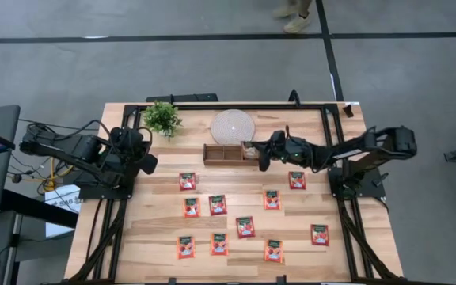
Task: Pick & Place Tea
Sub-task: Put the brown tea bag into the right section of the wooden organizer
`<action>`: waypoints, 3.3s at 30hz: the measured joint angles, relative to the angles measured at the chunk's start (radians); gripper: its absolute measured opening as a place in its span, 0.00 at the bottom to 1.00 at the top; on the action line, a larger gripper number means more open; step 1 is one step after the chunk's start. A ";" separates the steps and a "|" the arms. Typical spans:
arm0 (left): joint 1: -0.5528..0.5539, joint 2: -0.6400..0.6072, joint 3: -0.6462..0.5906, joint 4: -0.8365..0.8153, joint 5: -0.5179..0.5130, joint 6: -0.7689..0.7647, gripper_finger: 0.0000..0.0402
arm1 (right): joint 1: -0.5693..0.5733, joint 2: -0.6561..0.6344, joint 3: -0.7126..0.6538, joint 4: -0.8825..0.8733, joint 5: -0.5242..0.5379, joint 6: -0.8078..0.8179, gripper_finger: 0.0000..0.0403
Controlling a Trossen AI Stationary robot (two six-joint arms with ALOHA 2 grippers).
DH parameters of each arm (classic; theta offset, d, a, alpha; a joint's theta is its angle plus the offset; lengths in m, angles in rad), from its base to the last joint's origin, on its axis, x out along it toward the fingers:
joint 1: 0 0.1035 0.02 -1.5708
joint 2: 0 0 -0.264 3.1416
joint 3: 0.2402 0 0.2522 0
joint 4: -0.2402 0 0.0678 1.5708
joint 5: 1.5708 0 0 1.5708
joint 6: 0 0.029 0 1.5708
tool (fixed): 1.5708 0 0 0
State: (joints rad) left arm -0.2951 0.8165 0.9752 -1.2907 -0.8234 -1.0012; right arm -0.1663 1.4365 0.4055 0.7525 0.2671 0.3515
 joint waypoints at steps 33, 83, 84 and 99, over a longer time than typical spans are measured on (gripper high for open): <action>0.000 0.000 0.000 0.000 0.000 0.002 0.00 | -0.027 0.008 0.000 -0.047 0.023 0.023 0.00; 0.000 0.001 0.000 0.045 0.001 0.050 0.00 | -0.063 0.008 0.208 -0.495 -0.019 -0.090 0.12; 0.000 0.001 0.000 0.045 0.001 0.050 0.00 | -0.060 0.008 0.208 -0.501 -0.020 -0.090 0.12; 0.000 0.001 0.000 0.045 0.001 0.050 0.00 | -0.056 0.008 0.208 -0.582 -0.027 -0.063 0.12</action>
State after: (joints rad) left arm -0.2947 0.8173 0.9752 -1.2453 -0.8223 -0.9508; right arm -0.2225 1.4448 0.6140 0.1708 0.2402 0.2882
